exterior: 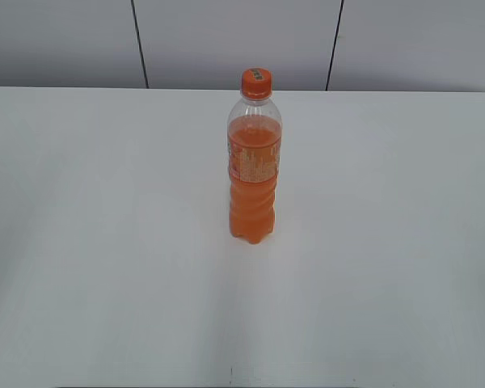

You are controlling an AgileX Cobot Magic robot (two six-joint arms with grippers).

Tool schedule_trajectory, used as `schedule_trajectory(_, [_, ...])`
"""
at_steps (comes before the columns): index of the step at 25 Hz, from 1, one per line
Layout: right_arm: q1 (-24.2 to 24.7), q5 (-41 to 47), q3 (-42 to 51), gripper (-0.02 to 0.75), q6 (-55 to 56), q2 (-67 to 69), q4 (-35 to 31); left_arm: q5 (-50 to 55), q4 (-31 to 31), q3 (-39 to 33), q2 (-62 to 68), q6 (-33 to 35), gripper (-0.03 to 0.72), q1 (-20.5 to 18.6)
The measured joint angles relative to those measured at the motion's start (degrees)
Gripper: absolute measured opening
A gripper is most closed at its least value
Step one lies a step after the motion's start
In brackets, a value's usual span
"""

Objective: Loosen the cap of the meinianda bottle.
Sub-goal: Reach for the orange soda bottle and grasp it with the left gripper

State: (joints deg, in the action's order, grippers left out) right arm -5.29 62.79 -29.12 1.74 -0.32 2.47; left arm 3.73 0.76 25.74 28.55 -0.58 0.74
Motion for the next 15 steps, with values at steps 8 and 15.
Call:
schedule_trajectory(8, [0.0, 0.0, 0.0, 0.586, 0.0, 0.0, 0.0, -7.1, 0.6, 0.0, 4.4, 0.0, 0.499, 0.0])
schedule_trajectory(15, [0.0, 0.0, 0.0, 0.586, 0.0, 0.0, 0.0, -13.1, 0.6, 0.0, 8.8, 0.0, 0.499, 0.0])
